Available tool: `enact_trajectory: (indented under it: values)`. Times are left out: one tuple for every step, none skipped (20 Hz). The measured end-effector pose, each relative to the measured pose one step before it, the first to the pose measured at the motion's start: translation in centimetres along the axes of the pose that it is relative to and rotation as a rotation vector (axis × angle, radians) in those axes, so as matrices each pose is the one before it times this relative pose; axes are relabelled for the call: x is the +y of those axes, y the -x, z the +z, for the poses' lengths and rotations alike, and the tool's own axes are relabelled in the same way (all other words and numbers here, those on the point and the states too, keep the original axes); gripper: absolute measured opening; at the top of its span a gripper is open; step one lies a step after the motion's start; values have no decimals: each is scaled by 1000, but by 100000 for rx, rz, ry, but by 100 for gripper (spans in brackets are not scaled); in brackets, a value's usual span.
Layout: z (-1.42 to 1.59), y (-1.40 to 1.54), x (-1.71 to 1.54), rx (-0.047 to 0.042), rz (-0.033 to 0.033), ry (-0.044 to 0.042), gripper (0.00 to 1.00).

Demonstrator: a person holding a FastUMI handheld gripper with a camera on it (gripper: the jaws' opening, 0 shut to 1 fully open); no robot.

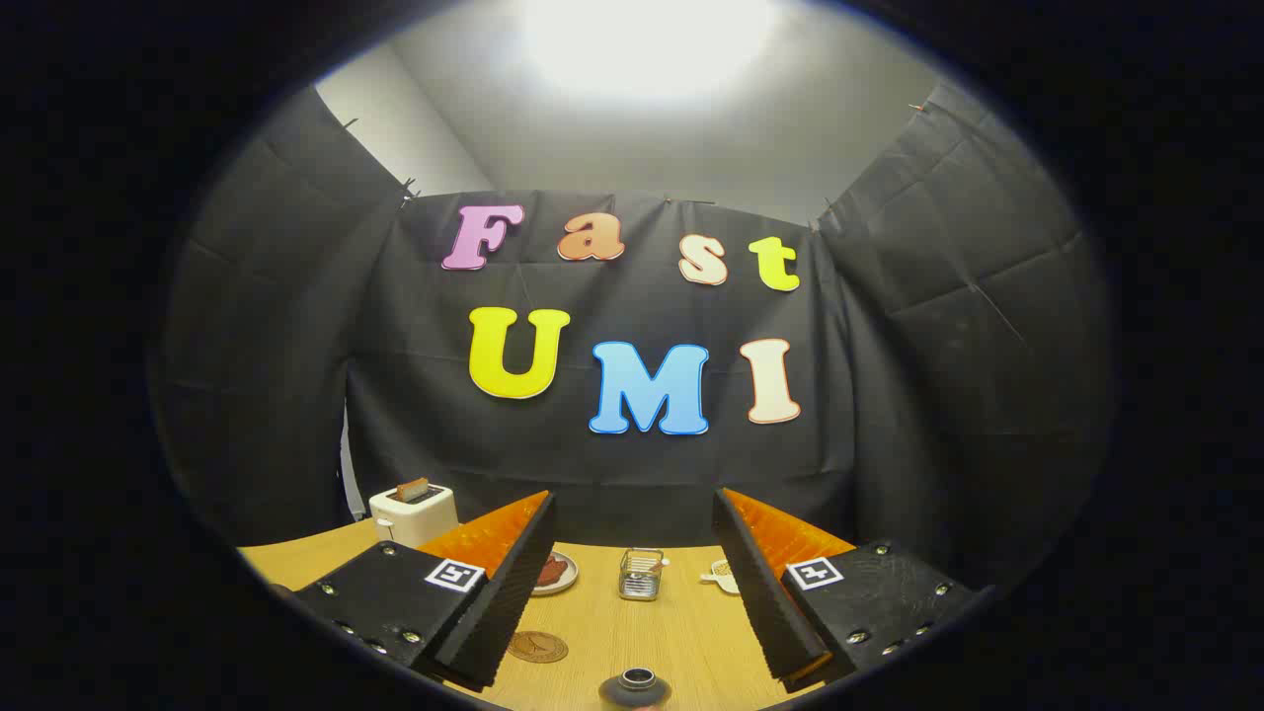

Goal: Take the bottle from table, then pour the juice into the cup, finally place the bottle on the coaster

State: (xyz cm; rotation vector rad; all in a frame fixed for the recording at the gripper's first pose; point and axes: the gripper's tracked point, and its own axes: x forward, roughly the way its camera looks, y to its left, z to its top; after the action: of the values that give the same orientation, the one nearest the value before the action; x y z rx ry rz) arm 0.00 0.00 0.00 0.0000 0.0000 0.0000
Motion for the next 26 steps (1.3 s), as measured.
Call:
enact_trajectory:
  values:
    - [-68, -55, 82, 20, 460, 415, 96]
    - [-21, -37, 25, -83, 344, 301, 96]
    - [-88, 88, 27, 51, 98, 295, 96]
    - [2, 0, -8, 99, 171, 245, 96]
    - [-50, 19, 87, 59, 309, 210, 96]
    - [-17, 99, -7, 5, 160, 296, 96]
    - [14, 117, -110, -119, 43, 306, 96]
    - [149, 50, -46, -455, 111, 131, 96]
    - [-4, 90, 119, -340, 352, 390, 96]
    - [-190, 187, 72, -85, 383, 664, 96]
    - [-142, 262, 13, -59, 248, 542, 96]
    - [-55, 236, 79, -202, 617, 197, 96]
    - [-129, 162, 345, -157, 916, -195, 96]
    - [-165, 163, 253, -230, 758, -256, 96]
    - [23, 238, -21, -611, -39, -445, 96]
    - [46, 322, -128, -509, -490, -1007, 95]
    - [165, 320, 37, -1085, -228, -1095, 95]
    - [148, 216, 114, -1001, -152, -614, 95]
    - [-93, 181, -38, -730, -133, -299, 95]
    - [-151, -1, -6, -455, -195, -332, 95]
    - [-150, 49, -76, -121, -100, -1010, 95]
    - [-358, 74, 39, 45, 81, -1481, 95]
    - [-246, 12, -122, 19, -109, -1264, 95]
    - [-451, -28, -231, 246, -303, -710, 95]
    - [-579, -9, -226, 546, -127, -400, 95]
    - [-688, -34, -93, 636, 162, -484, 95]
